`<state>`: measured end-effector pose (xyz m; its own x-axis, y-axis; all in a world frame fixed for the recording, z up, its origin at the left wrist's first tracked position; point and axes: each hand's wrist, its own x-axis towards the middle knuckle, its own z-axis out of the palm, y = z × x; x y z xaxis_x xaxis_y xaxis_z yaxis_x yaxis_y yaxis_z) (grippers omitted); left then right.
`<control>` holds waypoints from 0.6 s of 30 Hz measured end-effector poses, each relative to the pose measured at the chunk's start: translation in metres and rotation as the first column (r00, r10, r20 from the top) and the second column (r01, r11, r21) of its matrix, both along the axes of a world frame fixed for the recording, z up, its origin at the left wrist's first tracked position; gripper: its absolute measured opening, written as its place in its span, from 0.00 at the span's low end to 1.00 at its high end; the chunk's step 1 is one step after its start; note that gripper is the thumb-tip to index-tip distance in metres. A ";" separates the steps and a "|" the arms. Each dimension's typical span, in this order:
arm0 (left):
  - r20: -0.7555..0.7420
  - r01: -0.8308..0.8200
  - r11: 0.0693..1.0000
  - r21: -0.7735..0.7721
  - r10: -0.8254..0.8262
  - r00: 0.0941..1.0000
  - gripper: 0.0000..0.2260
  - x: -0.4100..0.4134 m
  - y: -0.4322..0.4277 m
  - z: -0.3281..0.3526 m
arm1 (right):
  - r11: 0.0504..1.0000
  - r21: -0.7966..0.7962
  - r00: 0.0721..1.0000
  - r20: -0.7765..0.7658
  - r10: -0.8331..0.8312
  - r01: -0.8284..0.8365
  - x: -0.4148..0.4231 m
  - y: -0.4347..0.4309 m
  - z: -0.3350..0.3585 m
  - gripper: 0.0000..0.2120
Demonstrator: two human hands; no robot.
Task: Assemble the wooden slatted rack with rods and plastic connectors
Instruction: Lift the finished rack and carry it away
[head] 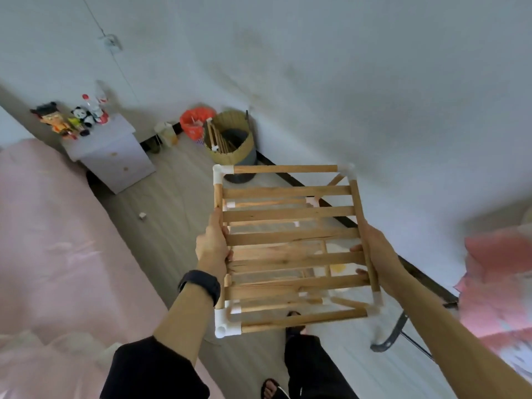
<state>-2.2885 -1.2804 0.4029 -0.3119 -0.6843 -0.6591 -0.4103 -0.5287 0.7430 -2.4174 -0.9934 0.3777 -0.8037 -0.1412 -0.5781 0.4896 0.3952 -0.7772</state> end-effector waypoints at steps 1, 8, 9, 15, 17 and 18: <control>0.012 0.005 1.000 -0.004 -0.005 1.000 0.23 -0.015 -0.010 -0.004 | 0.997 -0.005 0.997 0.039 -0.070 0.071 -0.010 -0.012 -0.008 0.31; 0.100 0.072 0.997 -0.022 -0.069 0.993 0.22 -0.156 -0.088 -0.027 | 0.959 -0.064 0.960 0.060 -0.273 0.277 -0.118 -0.095 -0.043 0.25; 0.107 0.097 0.995 -0.027 -0.094 0.990 0.21 -0.175 -0.099 -0.026 | 0.949 -0.065 0.950 0.070 -0.303 0.307 -0.132 -0.106 -0.045 0.25; 0.167 0.418 0.907 0.056 -0.421 0.892 0.12 -0.284 -0.168 -0.035 | 0.865 -0.053 0.860 0.153 -0.487 0.500 -0.205 -0.150 -0.066 0.28; 0.200 0.488 0.870 0.073 -0.492 0.847 0.10 -0.321 -0.186 -0.049 | 0.835 -0.031 0.824 0.188 -0.534 0.549 -0.217 -0.163 -0.077 0.27; 0.211 0.521 0.850 0.075 -0.524 0.825 0.09 -0.340 -0.194 -0.059 | 0.821 -0.019 0.806 0.206 -0.555 0.571 -0.224 -0.169 -0.084 0.27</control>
